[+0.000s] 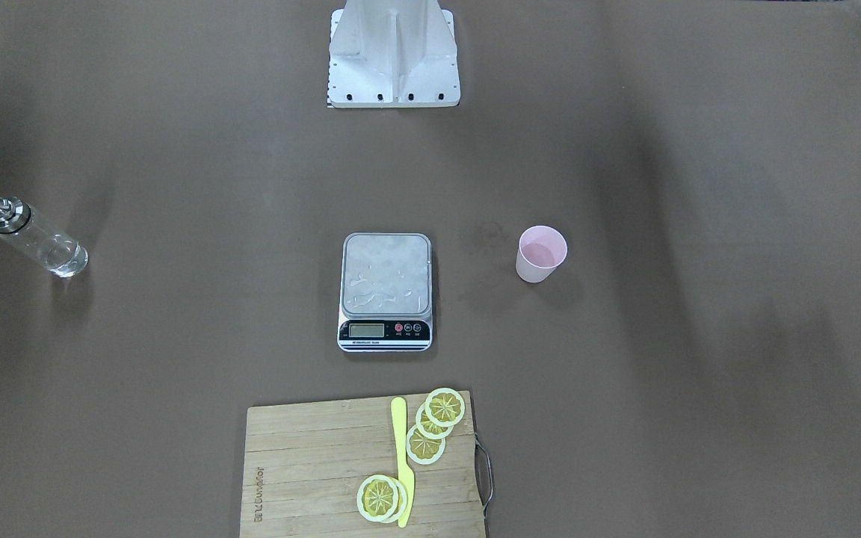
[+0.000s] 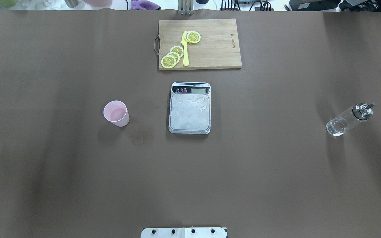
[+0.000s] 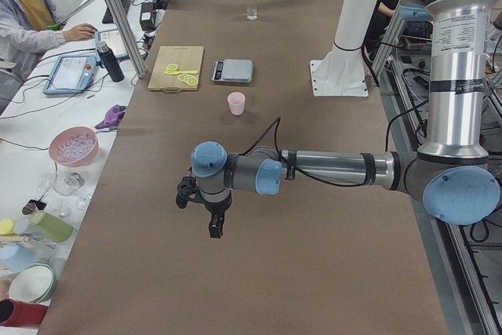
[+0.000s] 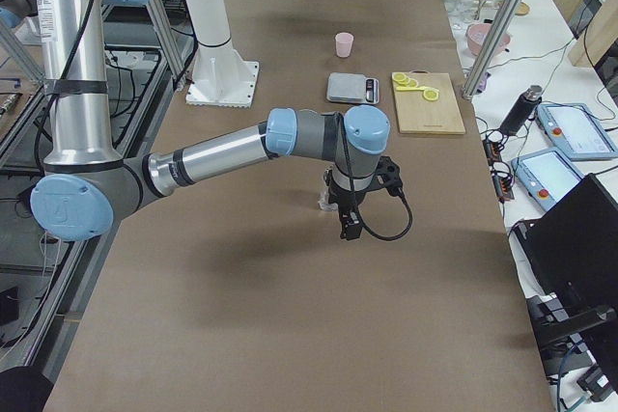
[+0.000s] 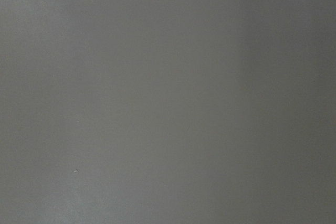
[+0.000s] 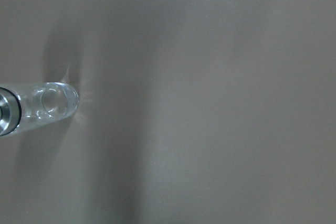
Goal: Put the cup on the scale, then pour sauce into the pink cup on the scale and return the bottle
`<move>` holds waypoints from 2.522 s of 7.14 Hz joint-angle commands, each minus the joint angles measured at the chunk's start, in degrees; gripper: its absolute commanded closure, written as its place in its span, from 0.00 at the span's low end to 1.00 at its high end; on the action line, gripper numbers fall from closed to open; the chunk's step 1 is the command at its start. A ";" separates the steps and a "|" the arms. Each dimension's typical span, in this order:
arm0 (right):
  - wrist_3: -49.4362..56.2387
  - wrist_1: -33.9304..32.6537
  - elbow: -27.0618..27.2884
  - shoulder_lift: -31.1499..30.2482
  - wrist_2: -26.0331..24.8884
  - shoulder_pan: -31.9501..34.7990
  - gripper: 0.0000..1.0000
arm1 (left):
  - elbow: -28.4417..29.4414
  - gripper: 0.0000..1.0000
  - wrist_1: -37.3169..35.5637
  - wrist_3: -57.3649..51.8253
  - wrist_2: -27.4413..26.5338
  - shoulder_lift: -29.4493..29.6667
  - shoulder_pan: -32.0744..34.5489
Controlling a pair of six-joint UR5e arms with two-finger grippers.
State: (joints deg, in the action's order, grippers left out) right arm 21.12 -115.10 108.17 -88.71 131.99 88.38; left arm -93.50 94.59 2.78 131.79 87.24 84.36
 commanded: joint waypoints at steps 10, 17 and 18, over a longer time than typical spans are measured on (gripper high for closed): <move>-3.99 0.41 11.00 -11.74 3.78 -3.74 0.00 | -0.01 0.02 4.46 -0.14 -0.21 -0.49 -0.24; -0.03 5.59 8.72 -13.50 3.01 -2.77 0.00 | -0.54 0.02 9.97 12.84 5.11 1.25 -7.30; -0.03 5.68 8.81 -13.33 3.09 -2.77 0.00 | -1.58 0.03 14.87 22.87 4.45 2.48 -13.11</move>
State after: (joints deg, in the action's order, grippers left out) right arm 20.99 -109.57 117.05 -102.28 135.02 85.61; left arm -94.12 104.54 14.07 135.51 88.20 77.86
